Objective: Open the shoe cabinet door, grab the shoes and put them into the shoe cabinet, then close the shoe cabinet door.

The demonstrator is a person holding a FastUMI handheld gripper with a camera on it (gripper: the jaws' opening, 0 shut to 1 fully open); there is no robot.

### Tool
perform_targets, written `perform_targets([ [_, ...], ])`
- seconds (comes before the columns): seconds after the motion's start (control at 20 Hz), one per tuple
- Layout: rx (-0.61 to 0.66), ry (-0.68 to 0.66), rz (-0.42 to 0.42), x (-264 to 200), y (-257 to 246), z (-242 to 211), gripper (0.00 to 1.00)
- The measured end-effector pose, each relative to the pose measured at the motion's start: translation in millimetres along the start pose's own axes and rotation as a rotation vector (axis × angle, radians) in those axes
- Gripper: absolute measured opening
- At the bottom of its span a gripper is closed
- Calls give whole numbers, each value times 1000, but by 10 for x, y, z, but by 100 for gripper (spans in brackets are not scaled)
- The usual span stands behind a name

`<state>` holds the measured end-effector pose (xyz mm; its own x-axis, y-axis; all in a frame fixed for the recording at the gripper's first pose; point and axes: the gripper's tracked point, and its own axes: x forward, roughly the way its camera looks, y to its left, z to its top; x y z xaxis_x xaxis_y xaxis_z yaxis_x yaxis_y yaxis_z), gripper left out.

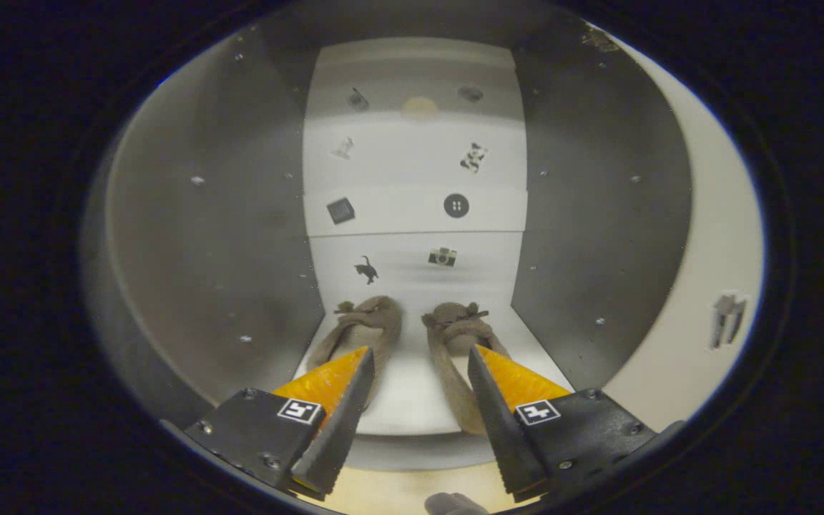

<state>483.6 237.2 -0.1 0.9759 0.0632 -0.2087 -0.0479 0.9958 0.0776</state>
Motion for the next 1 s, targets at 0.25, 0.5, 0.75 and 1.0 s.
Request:
perform_targets([
  [0.25, 11, -89, 43, -1178, 53, -84, 99],
  [0.5, -11, -173, 68, -2240, 6, -247, 99],
  [0.75, -58, -227, 38, -3124, -360, -466, 100],
  [1.0, -87, -221, -23, -3696, -1024, -744, 100],
])
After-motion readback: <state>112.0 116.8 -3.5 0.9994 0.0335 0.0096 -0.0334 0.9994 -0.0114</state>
